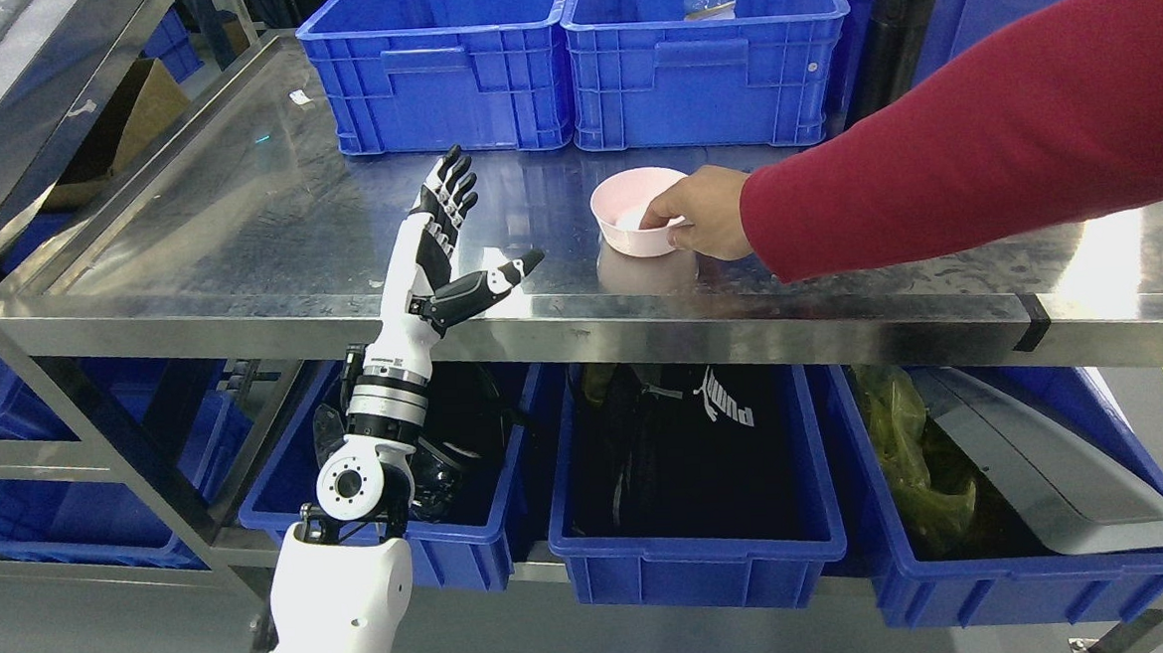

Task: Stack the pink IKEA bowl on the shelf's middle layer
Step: 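Raise the left hand toward the pink bowl on the shelf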

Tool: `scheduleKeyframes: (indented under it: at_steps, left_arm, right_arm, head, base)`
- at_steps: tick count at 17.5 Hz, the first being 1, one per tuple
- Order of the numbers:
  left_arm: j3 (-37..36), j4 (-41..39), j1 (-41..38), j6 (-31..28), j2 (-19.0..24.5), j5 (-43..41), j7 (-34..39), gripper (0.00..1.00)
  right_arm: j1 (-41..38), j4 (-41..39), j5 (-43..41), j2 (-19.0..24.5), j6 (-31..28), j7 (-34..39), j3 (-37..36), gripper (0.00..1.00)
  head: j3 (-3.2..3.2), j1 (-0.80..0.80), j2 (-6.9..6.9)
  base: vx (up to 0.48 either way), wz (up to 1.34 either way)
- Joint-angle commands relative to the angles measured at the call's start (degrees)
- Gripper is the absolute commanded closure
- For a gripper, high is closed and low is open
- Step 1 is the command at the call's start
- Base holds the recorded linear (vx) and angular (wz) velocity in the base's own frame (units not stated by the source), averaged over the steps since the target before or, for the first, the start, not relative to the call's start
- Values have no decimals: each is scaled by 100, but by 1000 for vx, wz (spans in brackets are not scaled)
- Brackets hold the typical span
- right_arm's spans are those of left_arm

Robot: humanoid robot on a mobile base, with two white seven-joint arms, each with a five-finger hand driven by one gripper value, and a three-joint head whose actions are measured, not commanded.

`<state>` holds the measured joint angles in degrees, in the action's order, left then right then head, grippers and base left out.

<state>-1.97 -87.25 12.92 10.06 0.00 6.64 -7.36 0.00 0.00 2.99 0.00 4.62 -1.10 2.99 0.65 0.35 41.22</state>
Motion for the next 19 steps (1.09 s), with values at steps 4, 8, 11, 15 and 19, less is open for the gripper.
scheduleKeyframes:
  at_steps: [4, 8, 11, 15, 19]
  left_arm:
    - [83, 15, 385, -65, 269, -57, -20, 0]
    - [4, 313, 1158, -74, 1185, -1440, -571, 0]
    - [-338, 323, 1590, 83, 1747, -2831, -1686, 0]
    - [-436, 340, 1829, 646, 2154, -4420, -2665, 0]
    - [-577, 445, 2038, 690, 1505, -4874, -2963, 0]
  right_arm:
    - [-18, -100, 0, -100, 4, 5, 0, 0]
    - [-18, -100, 0, -100, 4, 5, 0, 0]
    - [-18, -100, 0, -100, 4, 5, 0, 0]
    - [-26, -100, 0, -100, 4, 5, 0, 0]
    - [-26, -100, 0, -100, 4, 5, 0, 0]
  head:
    - [0, 0, -1]
    - [0, 0, -1]
    - [0, 0, -1]
    - [0, 0, -1]
    - [0, 0, -1]
  base:
    - [0, 0]
    - [0, 0]
    - [0, 0]
    - [0, 0]
    - [0, 0]
